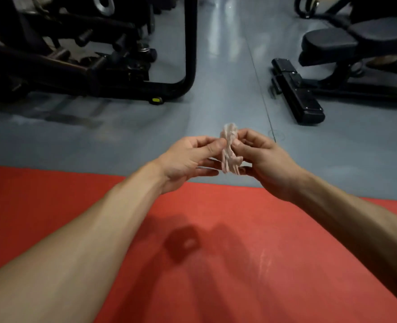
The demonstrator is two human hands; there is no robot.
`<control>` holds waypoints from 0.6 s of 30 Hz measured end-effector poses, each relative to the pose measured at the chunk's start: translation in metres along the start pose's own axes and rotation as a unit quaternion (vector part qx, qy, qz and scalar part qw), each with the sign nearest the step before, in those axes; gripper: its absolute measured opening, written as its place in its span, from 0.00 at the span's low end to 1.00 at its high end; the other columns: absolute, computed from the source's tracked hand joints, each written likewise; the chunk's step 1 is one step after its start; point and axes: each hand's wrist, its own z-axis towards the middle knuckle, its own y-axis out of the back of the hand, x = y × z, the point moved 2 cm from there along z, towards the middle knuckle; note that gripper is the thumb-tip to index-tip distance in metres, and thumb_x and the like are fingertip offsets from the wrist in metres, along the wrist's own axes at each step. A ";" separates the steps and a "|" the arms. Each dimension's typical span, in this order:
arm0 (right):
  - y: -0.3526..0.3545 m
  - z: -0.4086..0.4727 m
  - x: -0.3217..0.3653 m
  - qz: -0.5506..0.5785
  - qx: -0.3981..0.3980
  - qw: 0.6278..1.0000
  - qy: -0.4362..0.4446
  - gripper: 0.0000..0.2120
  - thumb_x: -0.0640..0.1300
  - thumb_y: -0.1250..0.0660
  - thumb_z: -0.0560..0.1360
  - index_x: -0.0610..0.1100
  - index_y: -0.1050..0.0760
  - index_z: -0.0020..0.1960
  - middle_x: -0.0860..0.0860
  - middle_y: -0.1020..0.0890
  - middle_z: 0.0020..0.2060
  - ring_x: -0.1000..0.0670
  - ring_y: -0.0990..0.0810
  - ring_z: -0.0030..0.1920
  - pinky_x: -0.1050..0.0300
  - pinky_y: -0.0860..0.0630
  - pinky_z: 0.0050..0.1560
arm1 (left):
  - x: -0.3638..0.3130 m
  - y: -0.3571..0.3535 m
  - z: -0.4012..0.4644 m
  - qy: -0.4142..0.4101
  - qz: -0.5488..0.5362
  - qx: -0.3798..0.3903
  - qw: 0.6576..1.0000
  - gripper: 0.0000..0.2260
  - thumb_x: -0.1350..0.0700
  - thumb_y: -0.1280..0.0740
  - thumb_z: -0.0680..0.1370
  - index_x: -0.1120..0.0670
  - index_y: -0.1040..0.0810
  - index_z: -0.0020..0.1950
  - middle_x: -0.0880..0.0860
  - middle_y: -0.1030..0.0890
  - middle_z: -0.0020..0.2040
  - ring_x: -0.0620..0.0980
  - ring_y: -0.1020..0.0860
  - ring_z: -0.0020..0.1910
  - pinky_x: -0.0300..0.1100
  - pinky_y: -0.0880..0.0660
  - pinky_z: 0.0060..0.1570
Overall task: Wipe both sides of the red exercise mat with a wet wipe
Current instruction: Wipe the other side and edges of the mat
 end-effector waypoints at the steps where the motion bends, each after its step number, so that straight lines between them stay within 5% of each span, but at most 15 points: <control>1: -0.008 0.002 0.000 0.008 0.000 1.000 -0.008 0.03 0.45 0.36 0.83 0.46 0.25 0.53 0.47 0.22 0.44 0.46 0.25 0.45 0.49 0.29 0.49 | 0.003 0.004 -0.003 -0.019 -0.008 -0.028 0.999 0.14 0.50 0.30 0.79 0.58 0.20 0.59 0.55 0.15 0.48 0.48 0.17 0.44 0.44 0.21 0.52; 3: -0.027 0.002 -0.003 0.039 -0.003 0.999 -0.029 0.05 0.46 0.37 0.83 0.46 0.25 0.53 0.49 0.20 0.42 0.49 0.23 0.43 0.53 0.27 0.46 | 0.010 0.013 -0.013 -0.044 -0.016 -0.092 0.995 0.06 0.56 0.29 0.79 0.56 0.20 0.54 0.51 0.17 0.43 0.46 0.18 0.39 0.41 0.21 0.46; 7: -0.062 -0.004 -0.003 0.044 -0.014 0.999 -0.027 0.19 0.58 0.34 0.79 0.42 0.23 0.56 0.50 0.17 0.43 0.51 0.19 0.43 0.56 0.23 0.43 | 0.009 0.029 -0.033 -0.056 0.041 -0.143 0.987 0.04 0.54 0.28 0.79 0.53 0.19 0.50 0.50 0.17 0.42 0.46 0.19 0.40 0.39 0.23 0.43; 11: -0.079 0.002 0.000 0.079 -0.044 0.996 -0.001 0.08 0.46 0.30 0.79 0.42 0.25 0.50 0.46 0.19 0.40 0.47 0.20 0.40 0.50 0.22 0.43 | 0.008 0.035 -0.049 -0.044 0.012 -0.131 0.990 0.04 0.54 0.30 0.80 0.54 0.20 0.52 0.53 0.16 0.45 0.47 0.18 0.42 0.38 0.22 0.42; 18: -0.083 0.006 0.009 0.132 -0.053 0.990 -0.004 0.07 0.40 0.31 0.79 0.45 0.27 0.45 0.48 0.19 0.39 0.53 0.20 0.34 0.58 0.20 0.36 | -0.001 0.045 -0.059 -0.048 -0.040 -0.177 0.982 0.04 0.59 0.34 0.83 0.56 0.21 0.49 0.54 0.17 0.41 0.49 0.20 0.39 0.40 0.20 0.41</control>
